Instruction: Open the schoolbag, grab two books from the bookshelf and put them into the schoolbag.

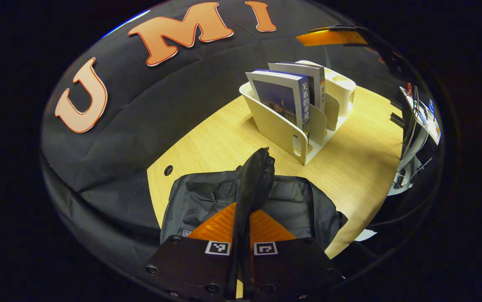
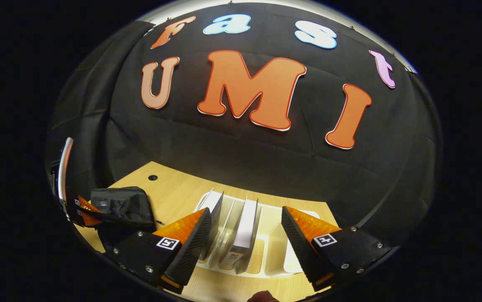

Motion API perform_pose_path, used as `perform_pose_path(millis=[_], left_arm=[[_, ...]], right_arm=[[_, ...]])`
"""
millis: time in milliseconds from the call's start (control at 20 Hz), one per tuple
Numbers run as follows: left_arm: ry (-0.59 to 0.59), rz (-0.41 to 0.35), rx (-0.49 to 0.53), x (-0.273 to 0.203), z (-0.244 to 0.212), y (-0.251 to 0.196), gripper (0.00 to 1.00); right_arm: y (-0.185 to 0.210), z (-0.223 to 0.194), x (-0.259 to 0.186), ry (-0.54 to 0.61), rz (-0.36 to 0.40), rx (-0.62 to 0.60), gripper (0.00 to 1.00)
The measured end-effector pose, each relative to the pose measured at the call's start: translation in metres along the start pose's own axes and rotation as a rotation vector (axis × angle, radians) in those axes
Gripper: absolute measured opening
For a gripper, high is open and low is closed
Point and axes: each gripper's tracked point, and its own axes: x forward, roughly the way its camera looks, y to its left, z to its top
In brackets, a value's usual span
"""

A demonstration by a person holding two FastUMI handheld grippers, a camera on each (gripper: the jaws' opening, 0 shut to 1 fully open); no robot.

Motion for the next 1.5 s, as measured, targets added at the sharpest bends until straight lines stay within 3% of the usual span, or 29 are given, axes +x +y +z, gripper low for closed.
perform_pose_path(millis=[250, 550, 800, 1100, 1200, 1400, 1450, 1500], left_arm=[[0.025, -0.105, -0.013, -0.011, 0.010, 0.018, 0.06], [0.064, -0.213, 0.044, -0.015, 0.021, 0.033, 0.06], [0.103, -0.276, 0.050, -0.013, 0.020, 0.043, 0.06], [0.115, -0.322, 0.066, -0.011, 0.025, 0.049, 0.05], [0.115, -0.324, 0.075, -0.011, 0.026, 0.052, 0.05], [0.115, -0.341, 0.072, -0.009, 0.023, 0.052, 0.05], [0.114, -0.347, 0.072, -0.009, 0.022, 0.050, 0.05], [0.113, -0.349, 0.068, -0.009, 0.022, 0.052, 0.05]], right_arm=[[0.028, 0.001, 0.029, 0.139, 0.043, 0.030, 1.00], [0.051, -0.014, 0.053, 0.334, 0.092, 0.035, 1.00], [0.055, -0.036, 0.087, 0.470, 0.062, 0.001, 1.00], [0.065, -0.060, 0.107, 0.678, 0.060, 0.063, 1.00], [0.066, -0.071, 0.111, 0.753, 0.053, 0.050, 0.95], [0.077, -0.095, 0.111, 0.897, 0.055, 0.076, 0.76], [0.079, -0.096, 0.113, 0.908, 0.043, 0.095, 0.60], [0.083, -0.099, 0.111, 0.928, 0.049, 0.117, 0.63]])
